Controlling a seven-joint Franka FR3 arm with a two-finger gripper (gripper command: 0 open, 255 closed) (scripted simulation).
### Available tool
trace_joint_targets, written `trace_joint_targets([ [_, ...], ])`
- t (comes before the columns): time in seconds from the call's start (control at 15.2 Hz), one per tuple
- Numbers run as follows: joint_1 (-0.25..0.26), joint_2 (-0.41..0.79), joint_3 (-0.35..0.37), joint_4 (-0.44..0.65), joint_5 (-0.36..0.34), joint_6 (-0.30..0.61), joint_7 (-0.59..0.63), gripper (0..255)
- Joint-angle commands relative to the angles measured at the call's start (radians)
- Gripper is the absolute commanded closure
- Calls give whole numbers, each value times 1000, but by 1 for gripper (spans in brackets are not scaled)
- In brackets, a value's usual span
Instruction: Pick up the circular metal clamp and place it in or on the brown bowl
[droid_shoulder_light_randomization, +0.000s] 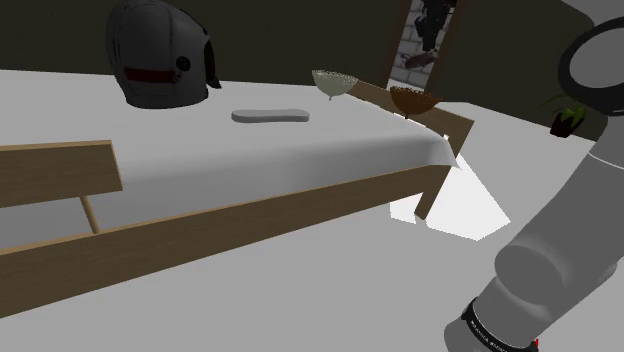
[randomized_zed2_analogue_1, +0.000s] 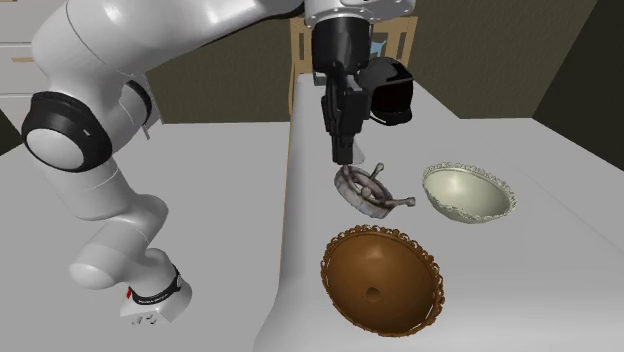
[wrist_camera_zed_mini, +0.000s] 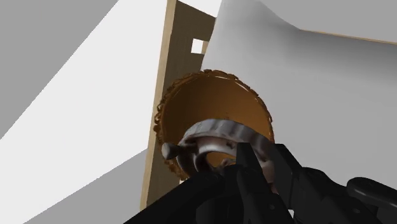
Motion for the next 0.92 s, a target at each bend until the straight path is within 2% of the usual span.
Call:
trace_joint_targets([
  [0.0,-26,13,-24,13,5,21,-44,255],
  [0.2,-69,61,-61,78,11,38,-124,255],
  [0.86,-85,-64,-72,-231,44,215,-63,255],
])
